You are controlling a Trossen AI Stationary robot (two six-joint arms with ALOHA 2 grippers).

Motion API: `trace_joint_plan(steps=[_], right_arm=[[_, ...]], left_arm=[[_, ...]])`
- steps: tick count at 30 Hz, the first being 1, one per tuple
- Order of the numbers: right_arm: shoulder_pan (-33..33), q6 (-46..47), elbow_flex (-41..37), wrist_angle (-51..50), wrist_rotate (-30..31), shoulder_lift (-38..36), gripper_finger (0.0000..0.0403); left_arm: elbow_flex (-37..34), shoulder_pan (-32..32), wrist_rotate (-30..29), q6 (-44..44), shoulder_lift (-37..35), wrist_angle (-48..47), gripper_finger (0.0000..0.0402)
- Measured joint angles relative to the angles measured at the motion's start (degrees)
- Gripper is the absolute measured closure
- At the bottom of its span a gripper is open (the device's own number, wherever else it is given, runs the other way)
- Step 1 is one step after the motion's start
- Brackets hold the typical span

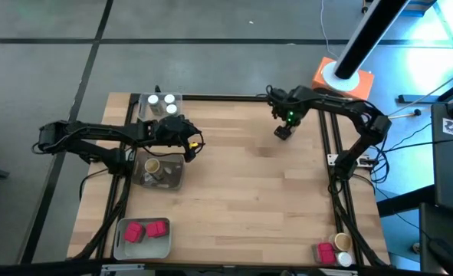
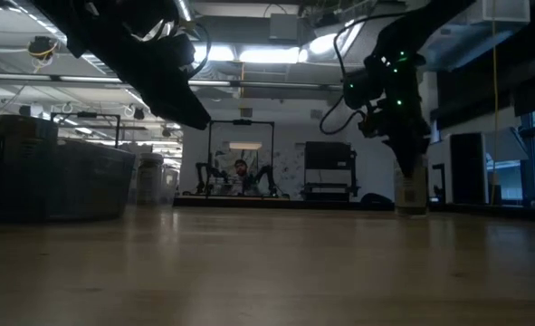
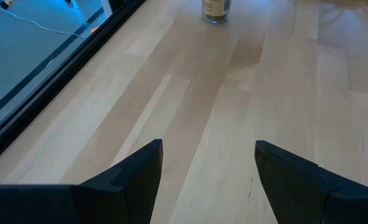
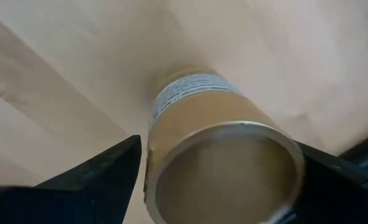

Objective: Sort spices by type
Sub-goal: Put the top brown spice bottle into the black bin

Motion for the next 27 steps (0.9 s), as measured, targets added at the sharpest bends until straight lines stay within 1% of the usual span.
trace_joint_plan(steps=[2,5,8,11,16,19,23,27], right_arm=[[-0.02,0.02,-1.00,0.44,-1.68,0.00,0.0059],[-0.01,0.02,-2.50,1.20,-2.01,0.00,0.0061],[0.00,0.02,-3.74,3.38,-2.06,0.00,0.0081],[0.00,-0.05,-4.11,4.79,-2.23,-0.12,0.0119],[0.78,-1.30,-4.10,5.74,-2.21,-0.13,0.0122],[2.90,-2.37,-4.07,7.22,-2.28,-0.13,0.0122],[6.89,-1.38,-3.72,8.83,-6.20,-0.13,0.0122],[11.88,-1.18,-2.54,11.86,-6.73,0.00,0.0122]], left_arm=[[0.00,0.00,0.01,0.00,-0.01,0.00,0.0164],[0.00,0.00,1.17,0.08,0.00,0.00,0.0164],[0.00,0.00,1.53,0.18,0.00,0.00,0.0164],[0.00,0.00,1.53,0.20,0.00,0.00,0.0164],[0.00,-0.01,1.54,-0.02,0.00,0.00,0.0164],[0.00,-0.04,1.55,-0.70,0.00,0.00,0.0164],[0.00,-0.04,1.55,-1.75,0.00,-0.04,0.0164],[0.02,-0.13,1.57,-2.94,0.00,-0.13,0.0164]])
